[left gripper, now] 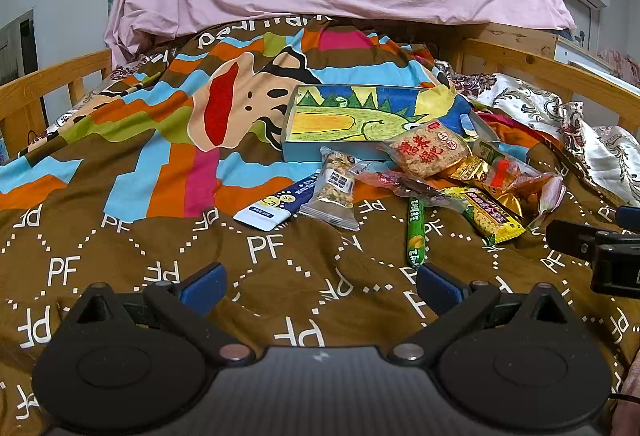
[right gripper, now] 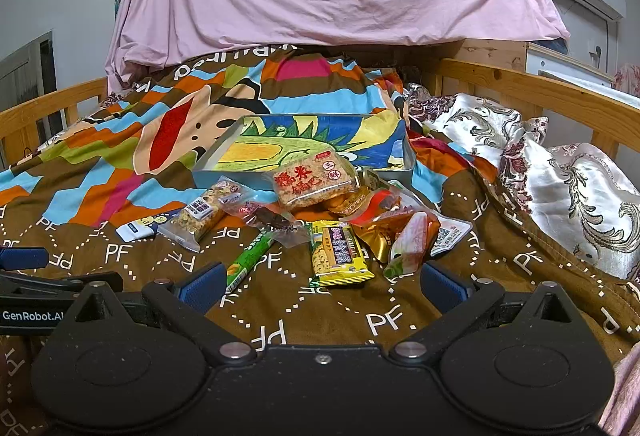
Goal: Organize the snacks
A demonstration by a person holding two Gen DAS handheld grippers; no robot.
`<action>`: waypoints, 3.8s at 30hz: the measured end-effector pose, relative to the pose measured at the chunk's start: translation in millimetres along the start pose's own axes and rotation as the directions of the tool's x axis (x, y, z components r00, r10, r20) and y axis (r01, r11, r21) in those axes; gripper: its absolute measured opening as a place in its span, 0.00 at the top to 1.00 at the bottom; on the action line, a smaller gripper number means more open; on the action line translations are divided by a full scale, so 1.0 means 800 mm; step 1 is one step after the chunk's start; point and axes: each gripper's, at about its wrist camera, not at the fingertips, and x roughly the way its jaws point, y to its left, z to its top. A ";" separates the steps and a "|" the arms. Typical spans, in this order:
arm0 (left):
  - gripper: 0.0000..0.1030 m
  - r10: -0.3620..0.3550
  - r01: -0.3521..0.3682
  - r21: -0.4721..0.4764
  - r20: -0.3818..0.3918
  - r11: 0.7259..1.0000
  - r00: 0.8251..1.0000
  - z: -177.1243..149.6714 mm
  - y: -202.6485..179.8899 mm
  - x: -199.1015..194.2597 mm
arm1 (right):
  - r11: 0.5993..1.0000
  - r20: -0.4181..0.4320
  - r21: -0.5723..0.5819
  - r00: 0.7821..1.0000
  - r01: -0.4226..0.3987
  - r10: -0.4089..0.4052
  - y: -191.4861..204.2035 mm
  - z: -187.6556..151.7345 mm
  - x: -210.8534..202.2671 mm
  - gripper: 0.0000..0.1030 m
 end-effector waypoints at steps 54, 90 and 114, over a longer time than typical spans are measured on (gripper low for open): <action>0.00 -0.012 0.010 0.076 0.032 0.997 0.999 0.010 -0.014 0.019 | 0.999 -0.014 0.016 1.000 -0.028 0.028 -0.005 0.008 0.020 0.00; 0.00 0.045 0.087 0.436 -0.282 0.896 0.958 0.205 -0.075 0.043 | 0.943 -0.133 0.006 0.935 -0.331 0.329 -0.062 0.067 0.119 0.00; 0.00 -0.203 0.338 0.344 -0.372 0.876 0.906 0.108 -0.093 0.183 | 0.909 -0.327 -0.183 0.895 -0.374 0.302 -0.044 0.036 0.191 0.01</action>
